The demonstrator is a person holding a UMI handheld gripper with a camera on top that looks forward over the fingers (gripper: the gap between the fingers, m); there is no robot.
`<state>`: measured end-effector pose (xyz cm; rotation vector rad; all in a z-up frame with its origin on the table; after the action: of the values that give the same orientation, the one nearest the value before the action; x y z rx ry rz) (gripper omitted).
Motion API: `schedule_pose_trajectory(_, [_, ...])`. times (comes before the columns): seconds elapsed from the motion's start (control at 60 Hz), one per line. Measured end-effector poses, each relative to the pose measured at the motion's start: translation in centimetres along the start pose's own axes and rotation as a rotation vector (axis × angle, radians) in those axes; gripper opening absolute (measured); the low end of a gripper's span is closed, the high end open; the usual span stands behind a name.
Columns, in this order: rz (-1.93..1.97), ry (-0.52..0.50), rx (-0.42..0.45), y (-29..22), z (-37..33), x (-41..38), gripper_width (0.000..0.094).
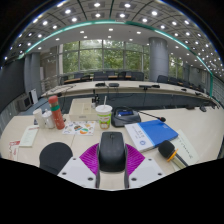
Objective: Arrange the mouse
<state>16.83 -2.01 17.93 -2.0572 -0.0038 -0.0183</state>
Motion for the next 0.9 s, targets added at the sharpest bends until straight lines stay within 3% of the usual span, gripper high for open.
schedule_pose_trajectory(0.133, [-0.014,-0.083,0.022,-1.6,1.0,-10.7,0.0318])
schedule_pose_trajectory(0.333, [-0.035,-0.169,-0.06,3.2,5.3,-24.1,0.0317])
schedule_pose_trajectory(0.633, [-0.094,-0.127,-0.192,10.9,11.3,-29.7,0.0332])
schedule_pose_trajectory(0.817, [-0.092,-0.103,-0.245,12.8,11.4,-29.2,0.0499])
schedule_pose_trajectory(0.867, [-0.101,-0.105,-0.256,12.8,10.9,-29.2,0.0663])
schedule_pose_trajectory(0.9, [-0.109,-0.099,-0.263,12.7,10.5,-29.0,0.0852])
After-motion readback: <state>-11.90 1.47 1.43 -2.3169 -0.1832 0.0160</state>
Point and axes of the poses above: the point between the fingertips, and its own axes, seen from behind it with the camera up: x to the right, y down, z forward, the way the camera looks, the point moved 3 cm from there along -z, backward, against the way the camera looks, and after that the axes turned 1 degree about -z, right-handed, at the moved point
